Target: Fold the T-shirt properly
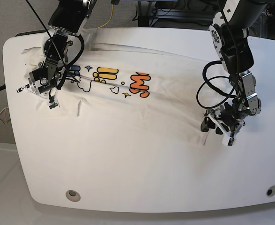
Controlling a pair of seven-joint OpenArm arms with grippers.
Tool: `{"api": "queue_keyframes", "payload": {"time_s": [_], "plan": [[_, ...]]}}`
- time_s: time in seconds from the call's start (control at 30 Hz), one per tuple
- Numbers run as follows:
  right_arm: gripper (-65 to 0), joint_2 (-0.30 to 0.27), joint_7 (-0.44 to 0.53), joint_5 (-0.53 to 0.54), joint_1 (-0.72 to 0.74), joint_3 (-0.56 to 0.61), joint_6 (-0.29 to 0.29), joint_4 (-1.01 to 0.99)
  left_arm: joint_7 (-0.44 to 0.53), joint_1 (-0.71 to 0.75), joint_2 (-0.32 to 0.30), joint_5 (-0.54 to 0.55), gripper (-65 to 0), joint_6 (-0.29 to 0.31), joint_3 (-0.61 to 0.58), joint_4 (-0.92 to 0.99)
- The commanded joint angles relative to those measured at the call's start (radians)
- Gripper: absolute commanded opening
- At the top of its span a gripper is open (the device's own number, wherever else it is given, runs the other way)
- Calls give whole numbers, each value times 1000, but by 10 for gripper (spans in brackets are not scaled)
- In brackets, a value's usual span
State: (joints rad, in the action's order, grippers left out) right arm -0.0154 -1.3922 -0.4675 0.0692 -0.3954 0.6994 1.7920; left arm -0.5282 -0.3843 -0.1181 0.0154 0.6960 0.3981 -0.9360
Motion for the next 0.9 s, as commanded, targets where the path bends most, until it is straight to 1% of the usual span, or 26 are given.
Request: {"api": "queue_keyframes", "payload": {"time_s": [0.0,0.17,0.3,0.37,0.47,0.7,0.87], "plan": [[-632,-8,-4,-9,19,0,-1,18,43,-31,-9,18,-269,2,-1,28],[-632,-8,-4,-9,19,0,-1,18,87,-32,-9,18,-269,2,-1,79],[-632,-8,-4,-9,19,0,-1,18,102,-32,-7,19,-269,2,-1,102],[-632,-8,-4,-9,19,0,-1,18,102,-35,-4,19,-269,2,-1,108],[-632,-8,-4,-9,19,0,-1,18,101,-51,18,19,-269,2,0,108],[-632,-10,-4,-9,19,0,-1,18,98,-58,30,19,-269,2,-1,108],[-632,-8,-4,-9,19,0,-1,18,87,-55,65,18,-269,2,-3,104]]}}
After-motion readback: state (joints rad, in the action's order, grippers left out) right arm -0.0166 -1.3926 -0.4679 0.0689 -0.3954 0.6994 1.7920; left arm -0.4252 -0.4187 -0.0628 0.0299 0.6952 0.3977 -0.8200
